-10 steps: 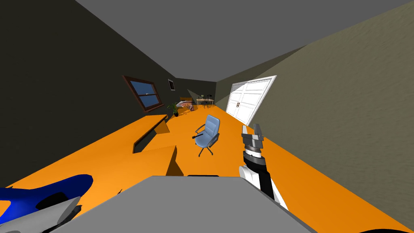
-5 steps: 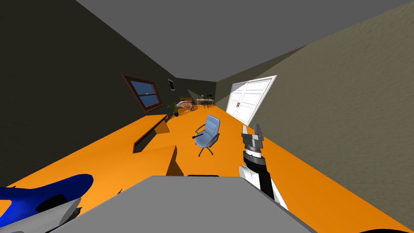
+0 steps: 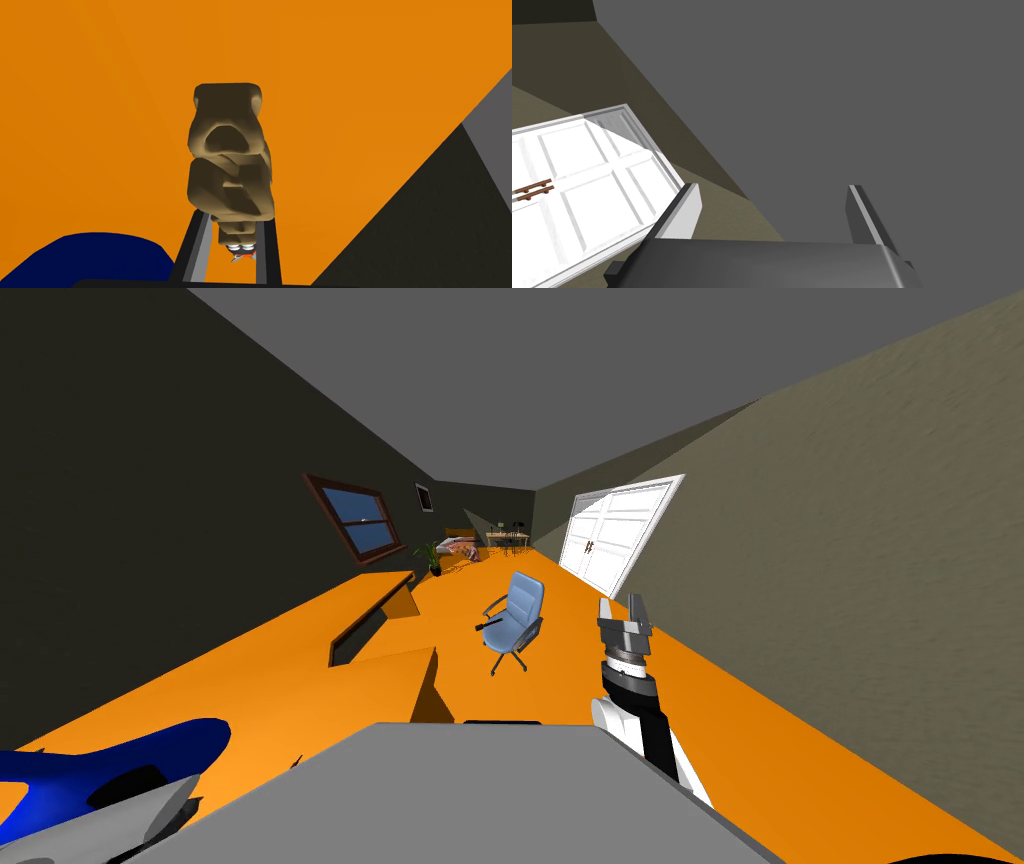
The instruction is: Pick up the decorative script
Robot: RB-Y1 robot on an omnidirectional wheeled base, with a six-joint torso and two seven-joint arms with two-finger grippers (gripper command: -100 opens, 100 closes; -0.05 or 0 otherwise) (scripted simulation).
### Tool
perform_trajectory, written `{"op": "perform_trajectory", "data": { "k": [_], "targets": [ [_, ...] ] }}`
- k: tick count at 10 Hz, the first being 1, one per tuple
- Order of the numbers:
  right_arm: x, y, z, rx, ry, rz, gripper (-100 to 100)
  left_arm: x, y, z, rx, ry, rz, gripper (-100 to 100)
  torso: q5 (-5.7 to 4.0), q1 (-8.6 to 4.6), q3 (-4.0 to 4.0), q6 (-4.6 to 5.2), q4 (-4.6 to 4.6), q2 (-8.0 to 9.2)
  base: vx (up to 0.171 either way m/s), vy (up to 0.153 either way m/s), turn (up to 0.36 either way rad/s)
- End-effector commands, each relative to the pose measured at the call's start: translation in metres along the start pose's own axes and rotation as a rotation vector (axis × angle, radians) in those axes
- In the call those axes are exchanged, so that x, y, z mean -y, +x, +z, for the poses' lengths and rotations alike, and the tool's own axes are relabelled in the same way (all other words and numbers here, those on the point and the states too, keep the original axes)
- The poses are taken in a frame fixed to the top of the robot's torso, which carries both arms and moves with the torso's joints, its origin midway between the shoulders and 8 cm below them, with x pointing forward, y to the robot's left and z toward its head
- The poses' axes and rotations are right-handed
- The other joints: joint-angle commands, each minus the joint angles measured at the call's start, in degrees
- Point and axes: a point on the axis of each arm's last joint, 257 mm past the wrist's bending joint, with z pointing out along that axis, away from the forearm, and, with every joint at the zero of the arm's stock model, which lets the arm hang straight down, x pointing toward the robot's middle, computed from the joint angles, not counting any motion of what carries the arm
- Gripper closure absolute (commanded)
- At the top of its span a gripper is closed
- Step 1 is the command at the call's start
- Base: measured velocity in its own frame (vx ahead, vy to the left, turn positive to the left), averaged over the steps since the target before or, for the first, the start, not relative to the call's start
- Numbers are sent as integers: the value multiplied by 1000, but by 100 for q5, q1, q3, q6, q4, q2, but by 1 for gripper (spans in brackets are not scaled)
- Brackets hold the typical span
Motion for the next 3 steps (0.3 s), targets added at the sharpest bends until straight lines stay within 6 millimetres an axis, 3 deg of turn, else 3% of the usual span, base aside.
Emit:
{"op": "perform_trajectory", "data": {
  "k": [1, 2, 3],
  "targets": [
    [0, 0, 0, 0, 0, 0, 0, 6, -9, -6, -2, 1, -2, 100, 0, 0, 0, 0, 0, 0, -6, -25, 7],
    [0, 0, 0, 0, 0, 0, 0, 4, -6, -4, -1, 1, -4, 100, 0, -10, 0, 2, 1, 0, -2, -16, 1],
    [0, 0, 0, 0, 0, 0, 0, 4, -7, -4, -1, 0, -4, 0, 2, -8, 0, 0, 0, 0, 0, 0, 0]
  ]
}}
